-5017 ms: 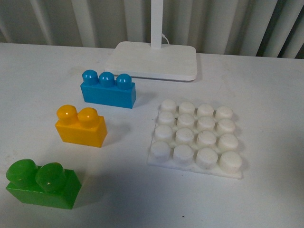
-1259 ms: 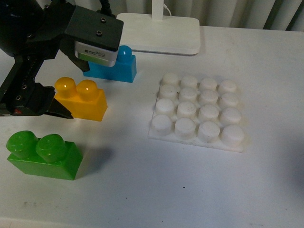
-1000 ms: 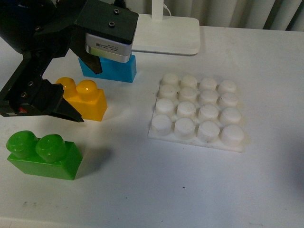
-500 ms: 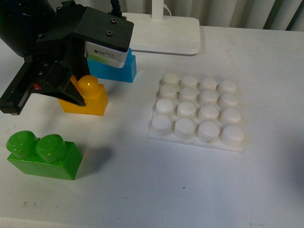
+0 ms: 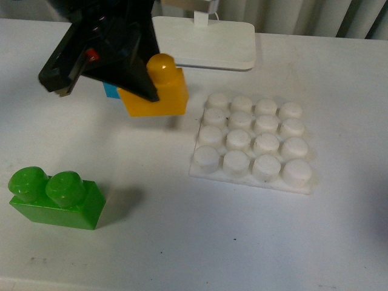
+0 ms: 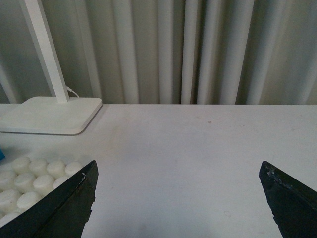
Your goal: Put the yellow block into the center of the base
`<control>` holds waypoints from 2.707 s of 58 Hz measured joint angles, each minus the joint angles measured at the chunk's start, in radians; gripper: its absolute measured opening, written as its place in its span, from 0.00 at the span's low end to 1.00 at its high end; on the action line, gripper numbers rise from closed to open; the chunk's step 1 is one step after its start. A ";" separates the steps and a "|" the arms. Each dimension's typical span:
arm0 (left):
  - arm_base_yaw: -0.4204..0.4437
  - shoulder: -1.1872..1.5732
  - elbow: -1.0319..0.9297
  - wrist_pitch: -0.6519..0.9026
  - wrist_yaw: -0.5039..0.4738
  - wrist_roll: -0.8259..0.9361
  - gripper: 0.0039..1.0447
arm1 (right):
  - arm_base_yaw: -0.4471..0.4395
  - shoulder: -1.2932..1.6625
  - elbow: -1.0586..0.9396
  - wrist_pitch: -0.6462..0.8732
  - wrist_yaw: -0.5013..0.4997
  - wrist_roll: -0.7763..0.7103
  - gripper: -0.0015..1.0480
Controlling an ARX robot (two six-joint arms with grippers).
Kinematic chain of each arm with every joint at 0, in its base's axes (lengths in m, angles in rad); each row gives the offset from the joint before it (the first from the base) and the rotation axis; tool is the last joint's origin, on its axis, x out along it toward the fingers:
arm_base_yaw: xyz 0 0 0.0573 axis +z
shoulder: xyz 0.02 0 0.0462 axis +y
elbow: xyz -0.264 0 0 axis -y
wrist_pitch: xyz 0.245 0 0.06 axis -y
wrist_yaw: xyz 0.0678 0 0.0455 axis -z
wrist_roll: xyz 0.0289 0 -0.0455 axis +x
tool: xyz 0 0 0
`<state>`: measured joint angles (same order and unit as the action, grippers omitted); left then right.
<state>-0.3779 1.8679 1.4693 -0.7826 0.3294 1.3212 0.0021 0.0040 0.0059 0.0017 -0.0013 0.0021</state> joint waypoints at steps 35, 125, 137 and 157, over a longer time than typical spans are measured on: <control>-0.196 0.185 0.249 -0.074 -0.042 -0.071 0.29 | 0.000 0.000 0.000 0.000 0.000 0.000 0.91; -0.251 0.286 0.275 -0.033 -0.130 -0.087 0.29 | 0.000 0.000 0.000 0.000 0.000 0.000 0.91; -0.249 0.280 0.274 -0.002 -0.156 -0.093 0.39 | 0.000 0.000 0.000 0.000 0.000 0.000 0.91; -0.172 -0.048 0.029 0.169 -0.128 -0.089 0.94 | 0.000 0.000 0.000 0.000 0.000 0.000 0.91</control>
<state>-0.5495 1.8194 1.4982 -0.6136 0.2016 1.2324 0.0021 0.0040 0.0059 0.0017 -0.0010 0.0021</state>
